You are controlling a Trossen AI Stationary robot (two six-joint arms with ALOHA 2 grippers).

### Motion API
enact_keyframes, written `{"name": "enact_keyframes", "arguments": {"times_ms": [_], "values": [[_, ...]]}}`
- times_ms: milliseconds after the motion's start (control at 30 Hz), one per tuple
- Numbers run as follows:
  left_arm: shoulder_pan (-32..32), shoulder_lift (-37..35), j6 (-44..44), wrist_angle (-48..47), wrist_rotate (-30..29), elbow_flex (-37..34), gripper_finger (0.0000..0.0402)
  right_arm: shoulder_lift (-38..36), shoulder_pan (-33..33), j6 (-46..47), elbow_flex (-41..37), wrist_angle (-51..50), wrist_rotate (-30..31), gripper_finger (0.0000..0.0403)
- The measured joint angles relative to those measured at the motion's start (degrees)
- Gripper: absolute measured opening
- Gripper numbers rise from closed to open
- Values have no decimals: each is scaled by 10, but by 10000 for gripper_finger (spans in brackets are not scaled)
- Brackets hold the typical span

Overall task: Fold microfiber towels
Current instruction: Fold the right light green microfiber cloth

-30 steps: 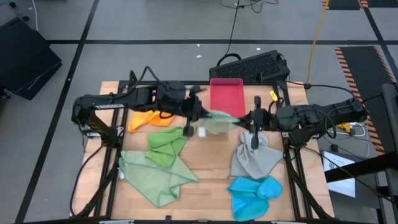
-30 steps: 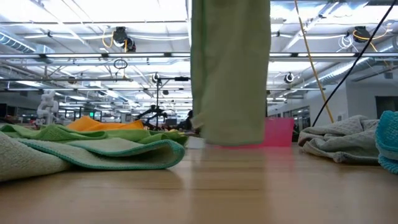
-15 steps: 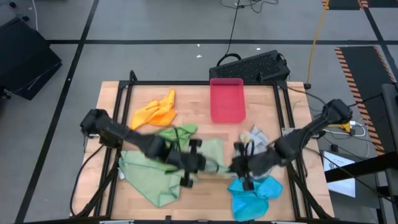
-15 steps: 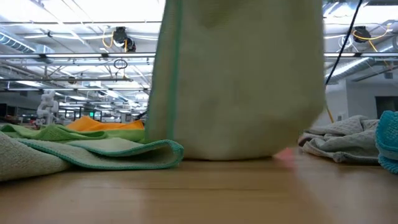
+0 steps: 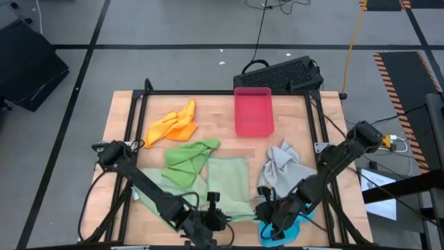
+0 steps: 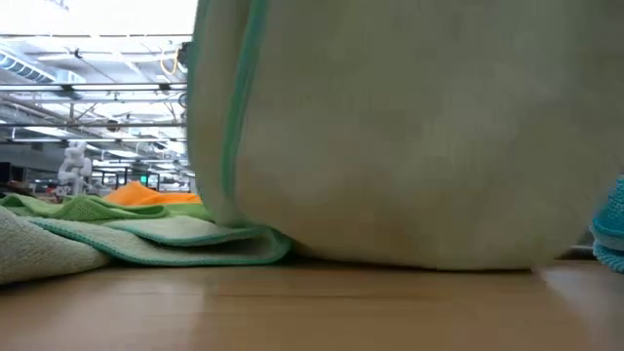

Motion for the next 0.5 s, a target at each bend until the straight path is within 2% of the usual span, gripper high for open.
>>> {"name": "enact_keyframes", "arguments": {"times_ms": [267, 500], "values": [[3, 43, -72, -9, -4, 0, 5, 52, -14, -33, 0, -5, -1, 4], [4, 44, -111, -47, -53, 0, 13, 55, -34, -66, 0, -16, 41, 4]]}}
